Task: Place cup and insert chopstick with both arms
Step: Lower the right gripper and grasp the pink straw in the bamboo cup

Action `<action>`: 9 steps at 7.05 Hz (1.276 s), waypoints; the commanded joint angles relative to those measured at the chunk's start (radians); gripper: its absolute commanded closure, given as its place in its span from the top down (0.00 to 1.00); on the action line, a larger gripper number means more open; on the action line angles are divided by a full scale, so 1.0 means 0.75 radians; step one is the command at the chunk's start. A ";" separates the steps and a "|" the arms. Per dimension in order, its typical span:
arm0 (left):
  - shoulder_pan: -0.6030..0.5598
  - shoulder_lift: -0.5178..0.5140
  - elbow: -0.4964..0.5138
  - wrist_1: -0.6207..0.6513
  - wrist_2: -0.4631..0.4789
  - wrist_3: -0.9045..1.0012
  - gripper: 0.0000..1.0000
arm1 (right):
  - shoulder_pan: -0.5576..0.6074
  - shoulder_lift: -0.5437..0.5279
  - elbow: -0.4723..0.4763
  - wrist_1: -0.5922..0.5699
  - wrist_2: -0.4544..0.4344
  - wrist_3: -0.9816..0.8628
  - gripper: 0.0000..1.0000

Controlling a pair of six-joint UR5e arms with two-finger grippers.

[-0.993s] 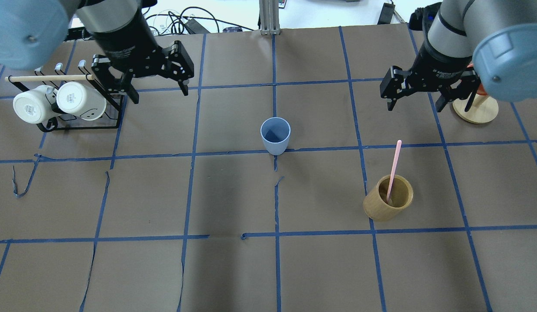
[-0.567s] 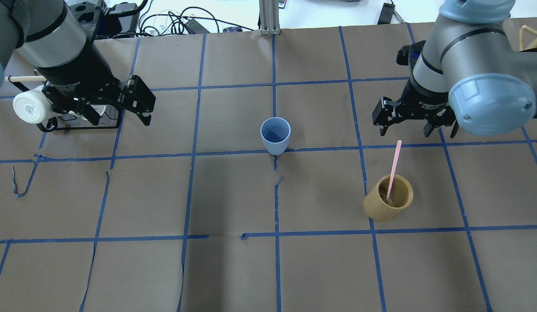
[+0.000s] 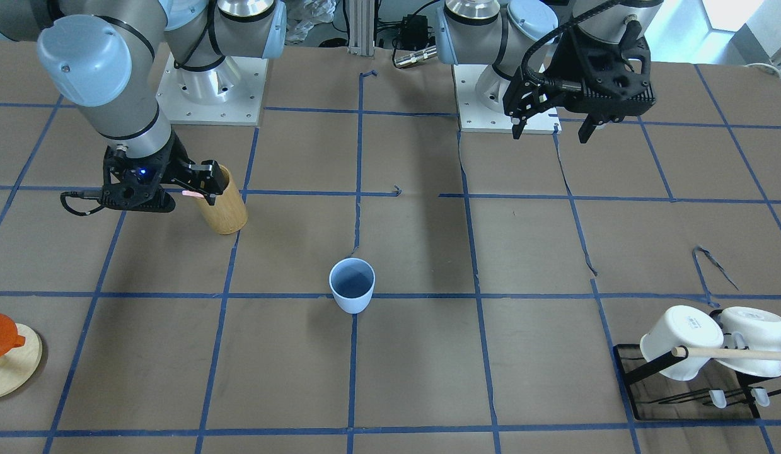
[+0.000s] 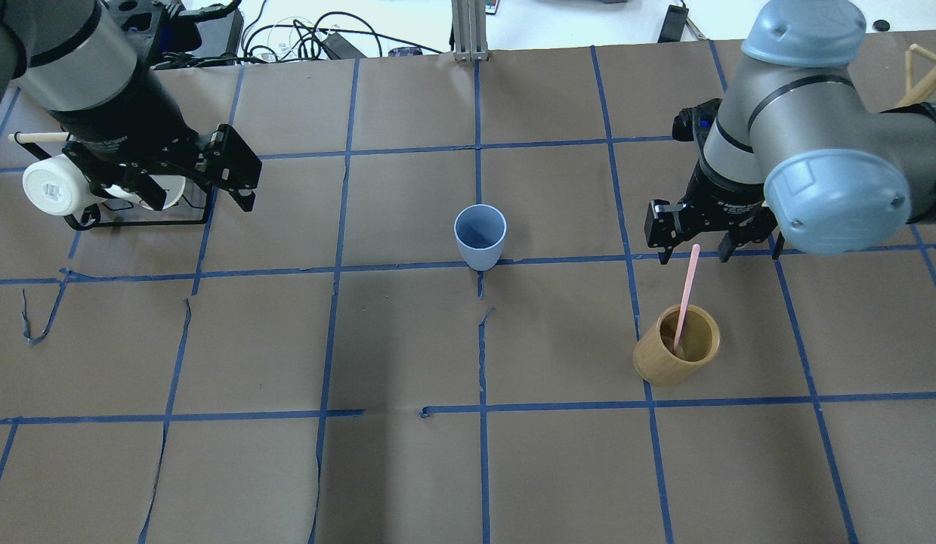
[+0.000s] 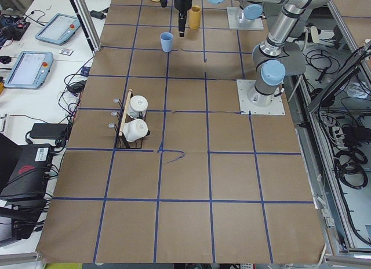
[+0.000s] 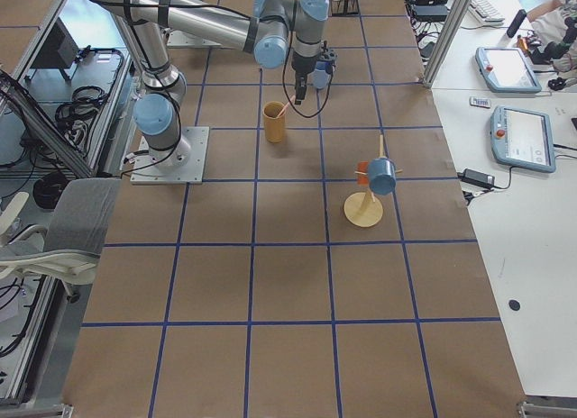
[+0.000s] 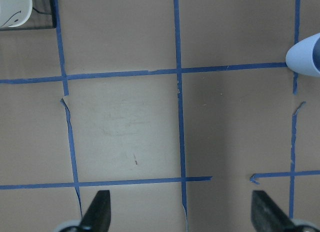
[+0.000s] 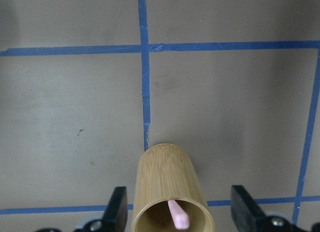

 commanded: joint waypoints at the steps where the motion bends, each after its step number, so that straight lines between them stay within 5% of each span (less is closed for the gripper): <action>1: 0.000 0.004 0.000 -0.002 0.002 0.000 1.00 | 0.000 -0.008 0.003 0.055 0.000 -0.009 0.37; 6: 0.000 0.004 0.000 -0.002 0.002 -0.002 1.00 | 0.000 -0.014 -0.007 0.086 -0.002 -0.035 0.22; 9: 0.002 0.004 0.002 -0.004 0.004 -0.002 1.00 | 0.000 -0.016 -0.011 0.086 0.006 -0.035 0.00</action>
